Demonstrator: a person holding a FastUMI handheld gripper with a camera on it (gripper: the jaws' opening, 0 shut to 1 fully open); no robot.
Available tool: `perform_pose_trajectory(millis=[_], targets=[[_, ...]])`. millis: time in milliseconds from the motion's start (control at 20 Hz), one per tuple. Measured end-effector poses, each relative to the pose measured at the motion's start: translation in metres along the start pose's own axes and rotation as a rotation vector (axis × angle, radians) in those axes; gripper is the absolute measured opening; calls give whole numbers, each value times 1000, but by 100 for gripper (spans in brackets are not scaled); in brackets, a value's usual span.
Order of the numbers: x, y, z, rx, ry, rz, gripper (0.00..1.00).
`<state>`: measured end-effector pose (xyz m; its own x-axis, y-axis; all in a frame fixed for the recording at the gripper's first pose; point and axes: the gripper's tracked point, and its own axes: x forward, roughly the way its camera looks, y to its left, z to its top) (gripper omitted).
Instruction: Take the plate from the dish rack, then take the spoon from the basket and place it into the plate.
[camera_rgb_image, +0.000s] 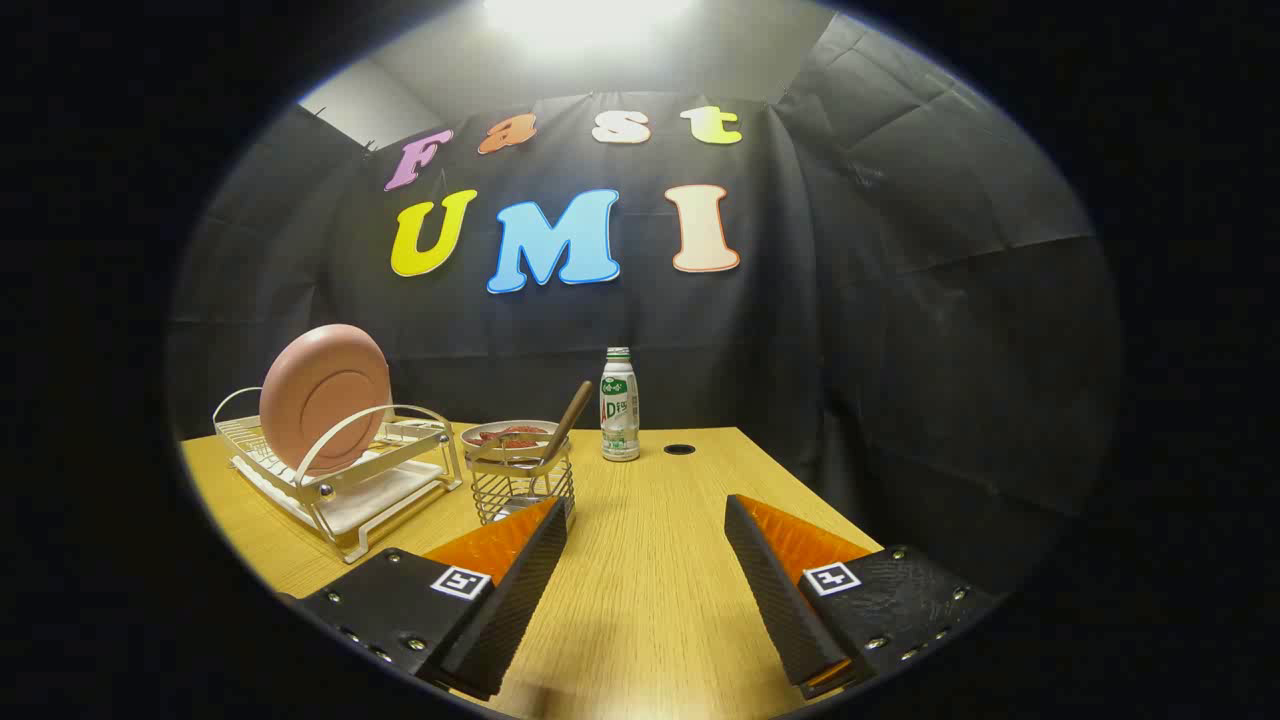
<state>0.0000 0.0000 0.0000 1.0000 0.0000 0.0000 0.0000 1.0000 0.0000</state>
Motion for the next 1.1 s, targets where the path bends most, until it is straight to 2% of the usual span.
perform_pose_trajectory(millis=[100, 350, 600, 800, 1100], targets=[[6, 0, 0, 2, -4, -2, 98], [58, 1, 2, 6, -1, 5, 98], [91, -22, 29, -8, -59, -57, 98], [79, -56, 61, -44, -75, -134, 98], [10, -69, 111, -55, -58, -229, 98]])
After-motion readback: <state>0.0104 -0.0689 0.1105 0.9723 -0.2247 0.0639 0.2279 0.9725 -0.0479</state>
